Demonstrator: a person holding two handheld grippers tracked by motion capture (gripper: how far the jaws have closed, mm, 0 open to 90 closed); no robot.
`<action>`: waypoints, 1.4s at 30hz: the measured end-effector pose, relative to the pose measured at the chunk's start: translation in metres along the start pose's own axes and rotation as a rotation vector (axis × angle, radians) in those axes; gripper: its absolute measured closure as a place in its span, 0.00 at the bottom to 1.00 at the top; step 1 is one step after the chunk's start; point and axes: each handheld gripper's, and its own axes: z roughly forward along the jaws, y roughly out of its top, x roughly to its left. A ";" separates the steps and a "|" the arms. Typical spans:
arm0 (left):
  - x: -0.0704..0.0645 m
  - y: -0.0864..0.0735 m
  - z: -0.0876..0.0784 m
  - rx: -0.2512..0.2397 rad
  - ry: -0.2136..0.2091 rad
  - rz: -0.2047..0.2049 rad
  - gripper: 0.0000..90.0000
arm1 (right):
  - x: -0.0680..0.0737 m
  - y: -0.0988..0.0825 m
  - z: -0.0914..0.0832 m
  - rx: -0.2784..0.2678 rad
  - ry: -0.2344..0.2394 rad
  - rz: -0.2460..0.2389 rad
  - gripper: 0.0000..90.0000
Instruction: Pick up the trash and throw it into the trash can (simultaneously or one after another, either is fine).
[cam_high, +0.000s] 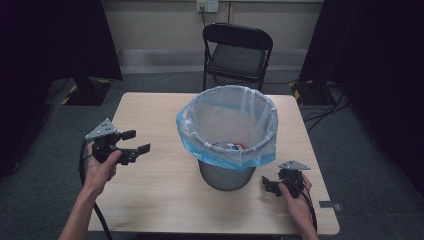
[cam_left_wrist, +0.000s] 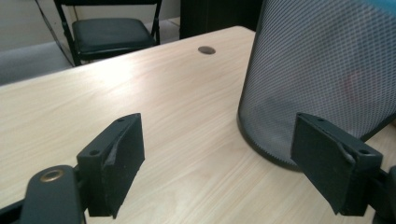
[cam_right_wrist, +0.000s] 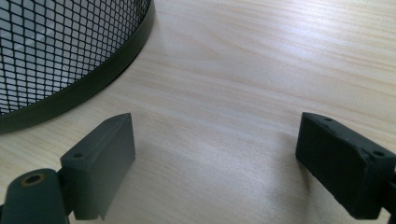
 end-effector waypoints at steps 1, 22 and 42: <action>0.001 -0.005 0.001 0.013 0.003 -0.004 0.19 | 0.000 0.000 0.000 0.000 0.000 0.000 0.12; 0.011 -0.064 0.024 0.186 0.026 -0.055 0.19 | 0.000 0.000 0.000 0.000 0.000 0.000 0.12; 0.002 -0.116 0.050 0.365 0.080 -0.048 0.20 | 0.000 0.000 0.000 0.000 0.000 0.000 0.12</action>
